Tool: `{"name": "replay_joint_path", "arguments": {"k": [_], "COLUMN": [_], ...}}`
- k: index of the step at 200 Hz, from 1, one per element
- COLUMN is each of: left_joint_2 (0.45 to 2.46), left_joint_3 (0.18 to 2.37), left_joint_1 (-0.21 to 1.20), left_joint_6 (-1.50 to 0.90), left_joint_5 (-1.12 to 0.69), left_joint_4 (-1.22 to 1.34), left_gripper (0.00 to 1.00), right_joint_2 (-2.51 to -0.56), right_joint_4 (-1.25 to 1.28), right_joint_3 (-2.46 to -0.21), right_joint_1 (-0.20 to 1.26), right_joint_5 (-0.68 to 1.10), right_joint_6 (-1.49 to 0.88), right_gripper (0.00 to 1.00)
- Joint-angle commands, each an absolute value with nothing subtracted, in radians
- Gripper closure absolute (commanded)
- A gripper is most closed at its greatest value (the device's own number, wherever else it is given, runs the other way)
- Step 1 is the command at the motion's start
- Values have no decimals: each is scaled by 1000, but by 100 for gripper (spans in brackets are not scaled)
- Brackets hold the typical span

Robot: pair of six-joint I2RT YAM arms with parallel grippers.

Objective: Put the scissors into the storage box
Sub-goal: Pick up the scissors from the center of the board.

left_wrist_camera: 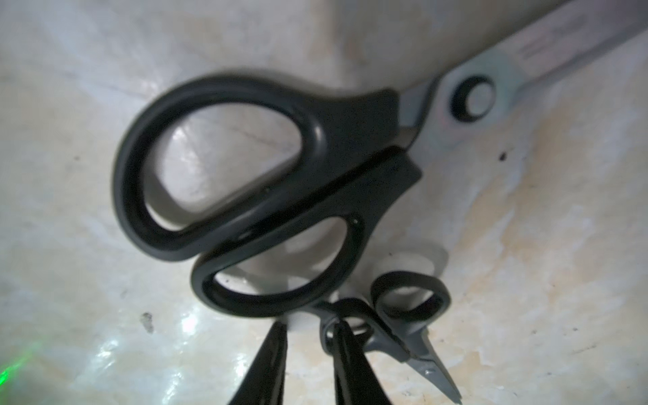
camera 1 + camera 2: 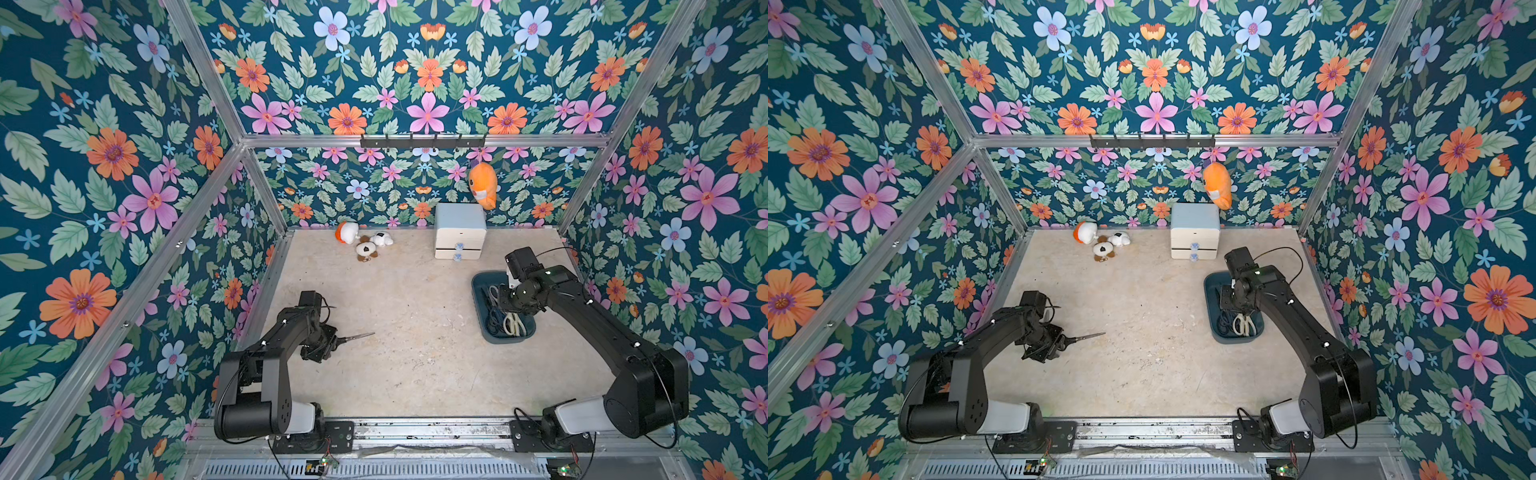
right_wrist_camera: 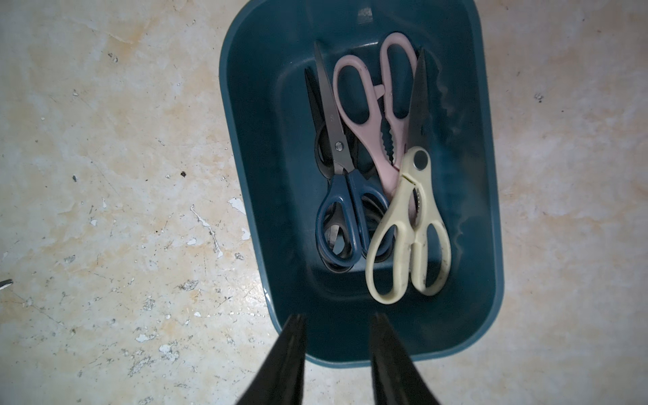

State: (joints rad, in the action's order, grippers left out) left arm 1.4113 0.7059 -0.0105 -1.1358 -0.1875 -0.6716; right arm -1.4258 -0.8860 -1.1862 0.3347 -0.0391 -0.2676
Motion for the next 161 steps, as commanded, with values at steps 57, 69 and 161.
{"name": "replay_joint_path", "arguments": {"k": [57,69,161], "left_joint_2": [1469,1487,1522], "left_joint_3": [726,721,640], "left_joint_1": [-18,-20,-20], "left_joint_6": [-1104,-1100,-1117], "left_joint_5": [-170,-170,-172], "left_joint_4": [-654,-650,-559], "left_gripper": [71,71,91], "right_joint_2": [-1450,-1454,-1451], "right_joint_4": [-901,-900,-927], "right_joint_3": [-1204,-1206,-1209], "right_joint_1": [336,336,336], "right_joint_5": [-69,-73,-109], "right_joint_6": [-265,-265,-264], "right_gripper": [66,66,67]}}
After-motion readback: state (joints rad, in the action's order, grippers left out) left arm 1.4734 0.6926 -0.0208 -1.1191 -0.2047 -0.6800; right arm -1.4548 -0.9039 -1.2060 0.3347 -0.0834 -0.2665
